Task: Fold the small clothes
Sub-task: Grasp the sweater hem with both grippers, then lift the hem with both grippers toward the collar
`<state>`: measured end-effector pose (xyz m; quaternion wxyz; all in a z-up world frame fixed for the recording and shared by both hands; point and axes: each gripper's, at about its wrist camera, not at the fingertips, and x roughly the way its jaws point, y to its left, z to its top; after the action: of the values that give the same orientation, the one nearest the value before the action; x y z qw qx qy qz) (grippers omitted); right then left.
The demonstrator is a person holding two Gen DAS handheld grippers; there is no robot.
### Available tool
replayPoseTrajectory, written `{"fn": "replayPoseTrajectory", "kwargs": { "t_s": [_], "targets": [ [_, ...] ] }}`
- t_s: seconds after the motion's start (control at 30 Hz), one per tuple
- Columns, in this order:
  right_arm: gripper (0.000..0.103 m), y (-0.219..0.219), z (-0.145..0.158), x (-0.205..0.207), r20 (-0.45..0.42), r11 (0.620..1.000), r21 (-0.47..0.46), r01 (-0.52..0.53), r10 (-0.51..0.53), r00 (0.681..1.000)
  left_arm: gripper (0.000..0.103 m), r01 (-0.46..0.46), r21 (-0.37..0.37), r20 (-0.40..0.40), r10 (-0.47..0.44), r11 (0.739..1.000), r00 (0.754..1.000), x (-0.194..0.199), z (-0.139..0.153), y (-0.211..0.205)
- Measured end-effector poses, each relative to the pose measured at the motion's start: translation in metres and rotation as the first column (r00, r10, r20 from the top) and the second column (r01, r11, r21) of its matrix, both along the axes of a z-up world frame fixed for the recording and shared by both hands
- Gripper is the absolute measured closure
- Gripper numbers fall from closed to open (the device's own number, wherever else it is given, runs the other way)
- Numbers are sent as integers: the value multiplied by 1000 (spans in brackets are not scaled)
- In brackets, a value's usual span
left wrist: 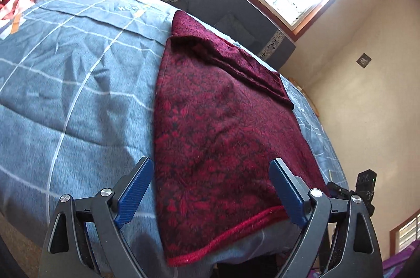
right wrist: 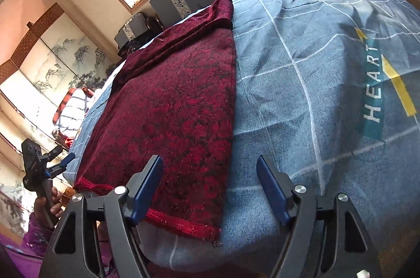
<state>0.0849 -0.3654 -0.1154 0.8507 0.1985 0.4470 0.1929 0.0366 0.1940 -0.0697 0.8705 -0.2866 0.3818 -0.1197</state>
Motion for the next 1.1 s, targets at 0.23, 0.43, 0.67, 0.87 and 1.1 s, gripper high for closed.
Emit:
{"fn": "replayPoseTrajectory", "kwargs": {
  "t_s": [0.23,0.43,0.67,0.87,1.1],
  "targets": [
    [60,5,-10,-11,-25,993,114,0,3,1000,13,-6,-114,-69,-1,993,998,-14,-23,7],
    [76,4,-19,-16,-53,980,201,-2,13,998,13,81,-110,-89,-91,991,992,-12,-27,-9],
    [78,12,-25,-17,-34,966,254,-49,60,998,13,148,-228,-39,-161,962,986,-28,-33,-2],
    [76,7,-27,-16,-3,936,345,-68,73,997,13,166,-275,-24,-179,947,984,-22,-32,-2],
    [69,7,-27,-9,-30,938,341,-62,77,997,11,168,-241,-14,-176,956,984,-9,-26,-14]
  ]
}}
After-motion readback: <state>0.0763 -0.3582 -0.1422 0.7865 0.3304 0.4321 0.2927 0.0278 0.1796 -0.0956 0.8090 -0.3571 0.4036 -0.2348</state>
